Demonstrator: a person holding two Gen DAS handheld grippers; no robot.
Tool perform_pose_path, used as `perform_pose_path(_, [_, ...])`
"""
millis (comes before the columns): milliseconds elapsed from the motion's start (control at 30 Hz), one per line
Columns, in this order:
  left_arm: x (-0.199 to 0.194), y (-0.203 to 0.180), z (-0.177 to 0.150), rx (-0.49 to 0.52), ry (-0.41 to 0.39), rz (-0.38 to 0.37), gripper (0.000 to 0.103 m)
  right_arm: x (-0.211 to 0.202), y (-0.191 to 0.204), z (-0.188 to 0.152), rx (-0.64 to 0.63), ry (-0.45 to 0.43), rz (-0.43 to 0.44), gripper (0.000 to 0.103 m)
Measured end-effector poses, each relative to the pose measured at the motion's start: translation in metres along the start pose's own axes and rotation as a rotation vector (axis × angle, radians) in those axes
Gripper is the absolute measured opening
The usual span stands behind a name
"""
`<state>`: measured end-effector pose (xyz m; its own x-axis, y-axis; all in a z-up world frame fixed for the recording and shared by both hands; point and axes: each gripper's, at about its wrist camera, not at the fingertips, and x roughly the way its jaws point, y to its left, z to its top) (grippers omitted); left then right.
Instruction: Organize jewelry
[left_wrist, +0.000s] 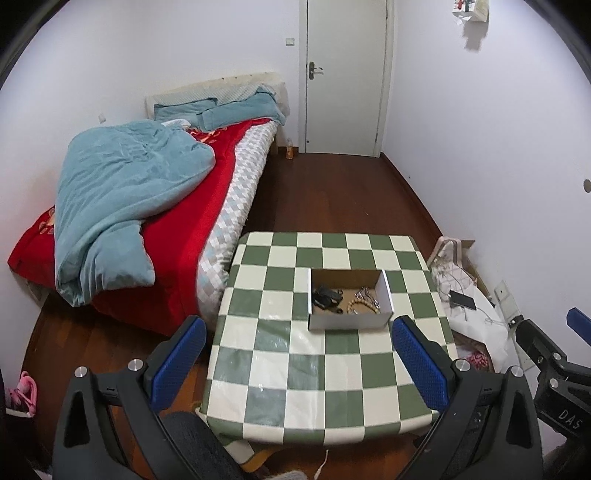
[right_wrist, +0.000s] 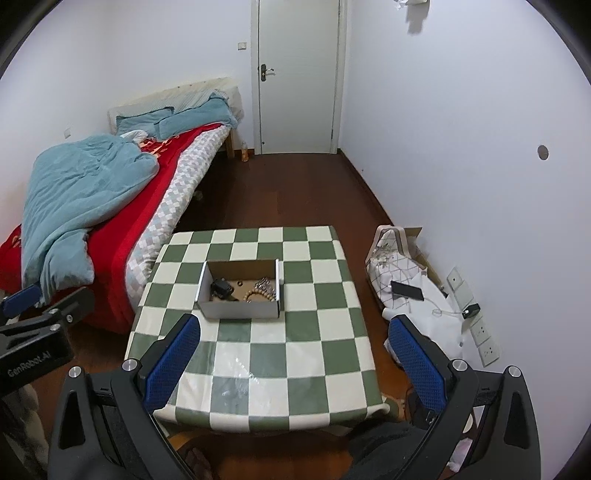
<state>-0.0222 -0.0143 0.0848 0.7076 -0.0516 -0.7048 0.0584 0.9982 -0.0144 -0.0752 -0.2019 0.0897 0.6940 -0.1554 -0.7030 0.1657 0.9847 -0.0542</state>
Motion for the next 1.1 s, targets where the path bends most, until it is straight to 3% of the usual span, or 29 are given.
perform_pose_path(433, [0.037,-0.011,0.024,0.017,0.028,0.030,0.103,0.045,0.003,0.038,0.006,-0.002,-0.038,0.103])
perform_pose_path(800, [0.055,-0.014,0.028,0.012,0.067,0.030,0.103,0.088,0.010,0.045,-0.014,0.054,-0.054,0.103])
perform_pose_path(1100, [0.060,-0.010,0.031,0.003,0.065,0.047,0.103,0.099,0.013,0.047,-0.022,0.077,-0.046,0.103])
